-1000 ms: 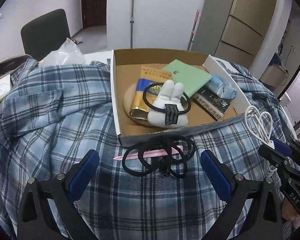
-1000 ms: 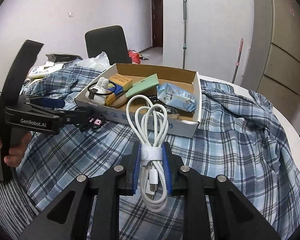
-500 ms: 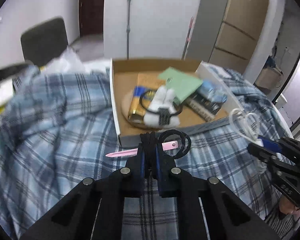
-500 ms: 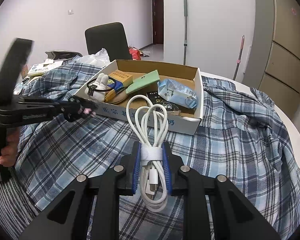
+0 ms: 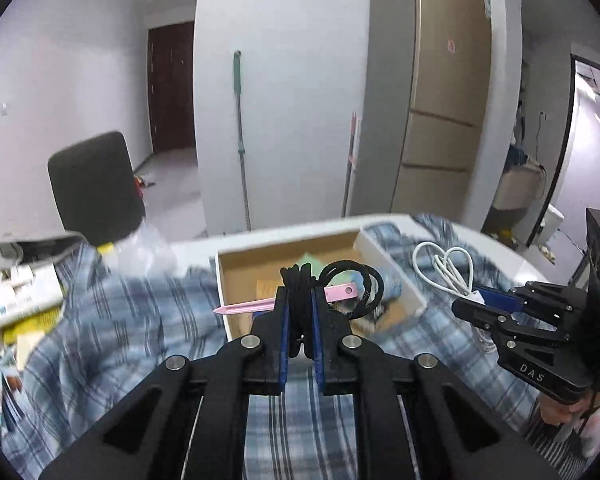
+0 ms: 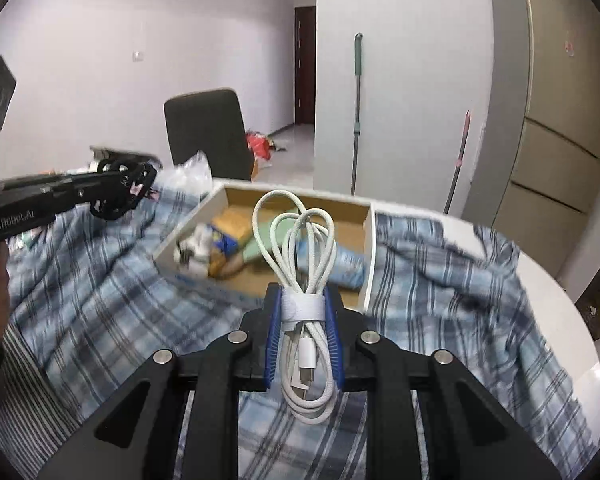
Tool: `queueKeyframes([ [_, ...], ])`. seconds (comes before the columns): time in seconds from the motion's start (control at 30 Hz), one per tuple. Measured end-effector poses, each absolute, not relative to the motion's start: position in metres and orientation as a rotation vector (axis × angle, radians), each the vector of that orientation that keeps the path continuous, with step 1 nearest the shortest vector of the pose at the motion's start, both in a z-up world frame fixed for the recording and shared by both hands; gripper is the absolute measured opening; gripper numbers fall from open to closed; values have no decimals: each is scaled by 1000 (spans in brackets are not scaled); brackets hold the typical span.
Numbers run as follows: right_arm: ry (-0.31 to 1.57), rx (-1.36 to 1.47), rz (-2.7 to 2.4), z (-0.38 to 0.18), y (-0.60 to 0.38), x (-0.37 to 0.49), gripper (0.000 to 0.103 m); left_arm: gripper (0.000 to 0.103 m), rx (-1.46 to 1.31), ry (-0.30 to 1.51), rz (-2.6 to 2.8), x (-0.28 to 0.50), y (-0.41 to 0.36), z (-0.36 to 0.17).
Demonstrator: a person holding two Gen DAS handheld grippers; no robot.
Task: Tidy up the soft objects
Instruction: 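Lower the cable and scissors into the box and open both grippers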
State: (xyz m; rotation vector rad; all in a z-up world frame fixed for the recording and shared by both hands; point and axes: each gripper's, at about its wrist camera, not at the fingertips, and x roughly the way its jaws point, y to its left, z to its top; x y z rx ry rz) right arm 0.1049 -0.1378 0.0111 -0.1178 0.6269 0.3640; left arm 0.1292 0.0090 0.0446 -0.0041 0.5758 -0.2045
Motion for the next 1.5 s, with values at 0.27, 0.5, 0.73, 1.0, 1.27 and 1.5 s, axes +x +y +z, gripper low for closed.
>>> queueKeyframes([
  [0.27, 566, -44, 322, 51, -124, 161, 20, 11, -63, 619, -176, 192, 1, 68],
  [0.5, 657, 18, 306, 29, -112, 209, 20, 11, -86, 699, -169, 231, 7, 40],
  [0.73, 739, 49, 339, -12, -107, 224, 20, 11, -65, 780, -194, 252, 6, 4],
  [1.0, 784, 52, 349, -33, -110, 233, 20, 21, -55, 805, -165, 254, 7, -8],
  [1.27, 798, 55, 385, -37, -102, 232, 20, 57, -65, 749, -141, 246, 12, 2],
  [1.5, 811, 31, 438, -48, -87, 232, 20, 57, -76, 710, -132, 241, 17, 11],
])
